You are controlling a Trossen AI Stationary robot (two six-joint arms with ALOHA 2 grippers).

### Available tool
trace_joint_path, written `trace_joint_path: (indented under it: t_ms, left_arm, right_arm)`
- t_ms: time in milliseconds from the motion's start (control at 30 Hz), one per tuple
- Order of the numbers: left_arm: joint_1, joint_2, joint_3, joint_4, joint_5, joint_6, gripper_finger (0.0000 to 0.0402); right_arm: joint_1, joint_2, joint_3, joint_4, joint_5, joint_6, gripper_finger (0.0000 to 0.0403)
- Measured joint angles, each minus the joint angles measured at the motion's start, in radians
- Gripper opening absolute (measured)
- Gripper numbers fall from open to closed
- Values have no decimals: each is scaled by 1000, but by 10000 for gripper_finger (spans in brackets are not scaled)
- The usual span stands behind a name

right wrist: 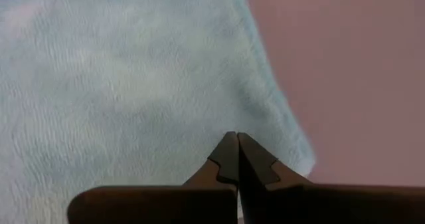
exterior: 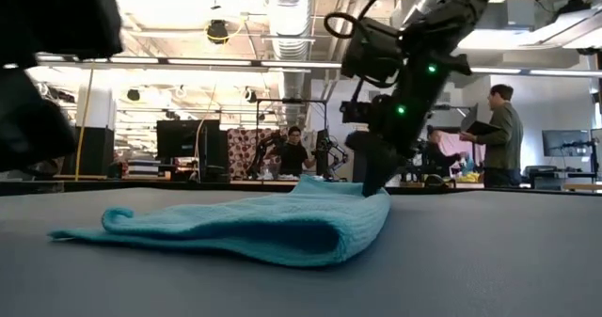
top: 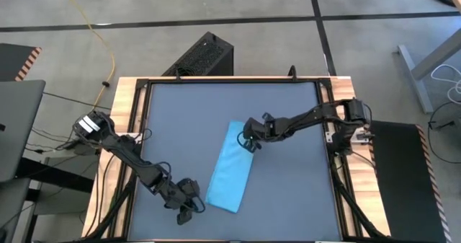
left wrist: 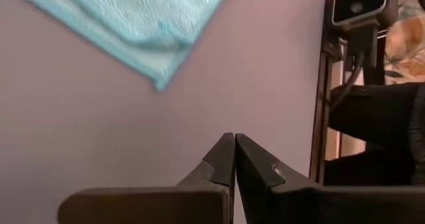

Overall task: Roll towel
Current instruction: Fold the blue towel, then adjust the blue mat

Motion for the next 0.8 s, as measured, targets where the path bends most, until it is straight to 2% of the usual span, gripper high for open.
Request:
trace_joint_path:
  t_ms: [200, 333, 467, 600, 667, 800]
  left_arm:
    - [28, -59, 8, -40, -53, 163, 0]
    - [48, -100, 8, -138, -93, 200, 0]
    - [65, -121, 8, -235, -109, 208, 0]
    - [77, -116, 8, -202, -112, 282, 0]
    - [88, -113, 10, -203, -118, 319, 0]
    - [124, -112, 9, -319, -143, 331, 0]
  right_arm:
    - [20, -53, 65, -56, -89, -134, 17]
    - [69, -121, 112, -136, -91, -115, 17]
    - [141, -191, 120, -159, -140, -23, 17]
    - [253, -213, 121, -197, -178, 85, 17]
    - [314, -202, 121, -263, -126, 166, 17]
    - [423, -196, 93, -394, -11, 400, 17]
